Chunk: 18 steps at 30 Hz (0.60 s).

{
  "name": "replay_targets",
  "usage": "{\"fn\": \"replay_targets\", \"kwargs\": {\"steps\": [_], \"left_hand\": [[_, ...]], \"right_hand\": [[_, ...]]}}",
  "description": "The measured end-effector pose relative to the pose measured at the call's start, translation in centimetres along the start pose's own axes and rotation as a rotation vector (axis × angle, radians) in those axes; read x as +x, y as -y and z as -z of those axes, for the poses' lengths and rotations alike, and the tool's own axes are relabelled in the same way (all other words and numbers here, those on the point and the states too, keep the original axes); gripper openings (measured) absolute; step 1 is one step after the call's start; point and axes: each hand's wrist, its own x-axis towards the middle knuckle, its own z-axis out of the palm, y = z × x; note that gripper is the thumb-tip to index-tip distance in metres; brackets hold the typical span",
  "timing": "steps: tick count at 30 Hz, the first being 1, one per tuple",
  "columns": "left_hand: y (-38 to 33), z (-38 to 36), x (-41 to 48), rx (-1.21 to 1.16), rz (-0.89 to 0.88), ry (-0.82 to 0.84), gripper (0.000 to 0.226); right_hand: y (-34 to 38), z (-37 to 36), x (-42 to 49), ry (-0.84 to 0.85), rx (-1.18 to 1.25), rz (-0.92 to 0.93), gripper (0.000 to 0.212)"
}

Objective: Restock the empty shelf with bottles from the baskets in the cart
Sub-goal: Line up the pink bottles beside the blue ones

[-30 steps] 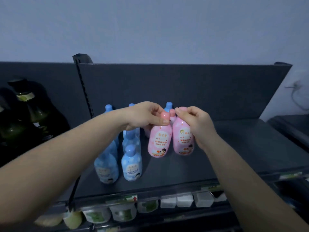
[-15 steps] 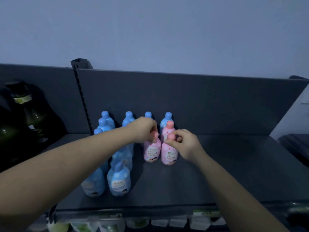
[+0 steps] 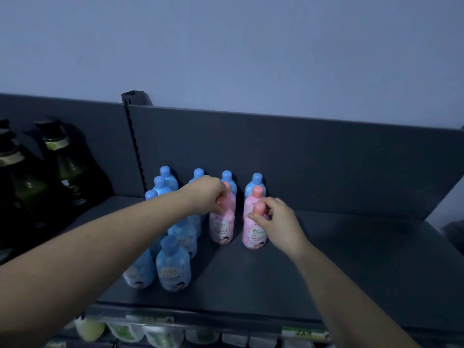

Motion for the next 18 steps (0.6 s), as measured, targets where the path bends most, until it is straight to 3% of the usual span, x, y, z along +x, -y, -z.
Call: {"fn": "replay_targets", "kwargs": {"steps": [18], "left_hand": [[0.3,-0.1,0.1,-0.100,0.053,-0.004,0.025]], "right_hand": [[-0.1,-0.3,1.5,0.072,0.010,-0.056,0.019]]}}
